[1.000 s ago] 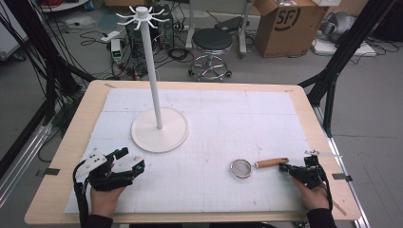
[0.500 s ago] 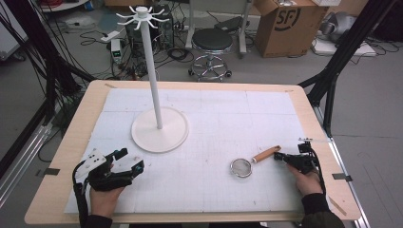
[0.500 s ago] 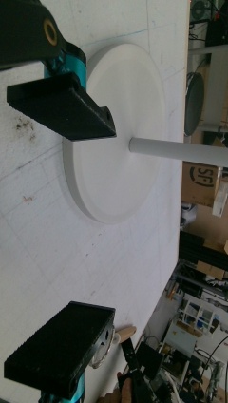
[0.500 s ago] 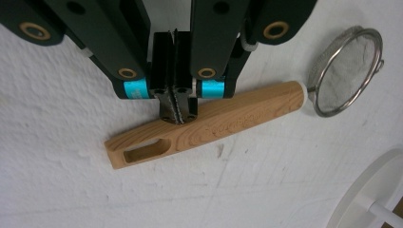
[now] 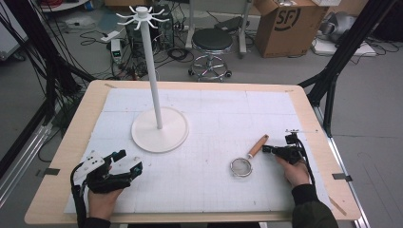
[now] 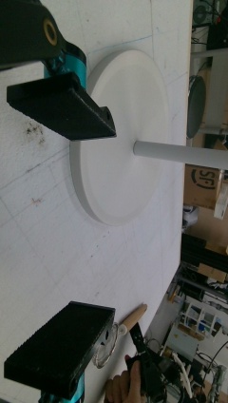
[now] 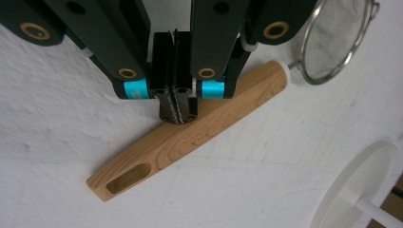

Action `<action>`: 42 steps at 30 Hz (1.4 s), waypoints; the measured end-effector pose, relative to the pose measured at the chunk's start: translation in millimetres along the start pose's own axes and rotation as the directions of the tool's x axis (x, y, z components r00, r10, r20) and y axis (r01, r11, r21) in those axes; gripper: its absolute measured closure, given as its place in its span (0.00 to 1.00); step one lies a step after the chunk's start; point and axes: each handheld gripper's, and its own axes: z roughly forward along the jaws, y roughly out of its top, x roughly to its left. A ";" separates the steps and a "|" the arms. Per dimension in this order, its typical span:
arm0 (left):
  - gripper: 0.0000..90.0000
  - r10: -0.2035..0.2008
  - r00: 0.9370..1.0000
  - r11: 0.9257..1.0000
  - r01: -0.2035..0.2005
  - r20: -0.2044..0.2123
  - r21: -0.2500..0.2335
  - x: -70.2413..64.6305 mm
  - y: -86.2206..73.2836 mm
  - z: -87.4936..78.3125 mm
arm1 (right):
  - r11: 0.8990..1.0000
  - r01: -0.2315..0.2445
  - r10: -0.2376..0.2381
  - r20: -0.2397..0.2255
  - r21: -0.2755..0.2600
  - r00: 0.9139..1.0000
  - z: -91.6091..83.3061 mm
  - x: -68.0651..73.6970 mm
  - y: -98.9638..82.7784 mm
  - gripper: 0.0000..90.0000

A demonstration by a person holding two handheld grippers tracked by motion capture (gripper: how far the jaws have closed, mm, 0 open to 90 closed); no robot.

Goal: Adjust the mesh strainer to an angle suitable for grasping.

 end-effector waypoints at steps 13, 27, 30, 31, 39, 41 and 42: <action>0.15 -0.003 1.000 1.000 0.003 -0.023 -0.004 2.6 -1.8 -10.0 | 0.995 0.074 -0.071 -0.048 0.067 0.996 44.1 37.0 19.8 1.00; 0.15 -0.003 0.999 1.000 0.003 -0.035 -0.011 3.5 -3.1 -21.8 | 0.983 0.140 -0.127 -0.111 0.120 0.986 71.7 63.1 28.9 1.00; 0.15 -0.005 0.999 1.000 0.005 -0.042 -0.011 3.6 -3.7 -23.9 | 0.976 0.167 -0.150 -0.120 0.139 0.981 77.7 71.5 30.9 1.00; 0.15 -0.005 0.999 1.000 0.005 -0.042 -0.012 4.0 -3.7 -24.3 | 0.973 0.179 -0.162 -0.125 0.145 0.979 80.7 75.1 31.6 1.00; 0.15 -0.011 0.999 1.000 0.010 -0.039 -0.019 5.2 -3.3 -24.6 | 0.956 0.237 -0.209 -0.168 0.171 0.963 91.5 91.6 30.9 1.00; 0.15 -0.008 0.999 1.000 0.007 -0.035 -0.020 4.4 -2.6 -24.2 | 0.959 0.233 -0.208 -0.158 0.161 0.965 89.5 91.0 30.8 1.00; 0.15 -0.006 0.999 1.000 0.005 -0.032 -0.021 4.2 -2.3 -23.8 | 0.963 0.224 -0.199 -0.158 0.153 0.967 87.4 89.8 31.0 0.99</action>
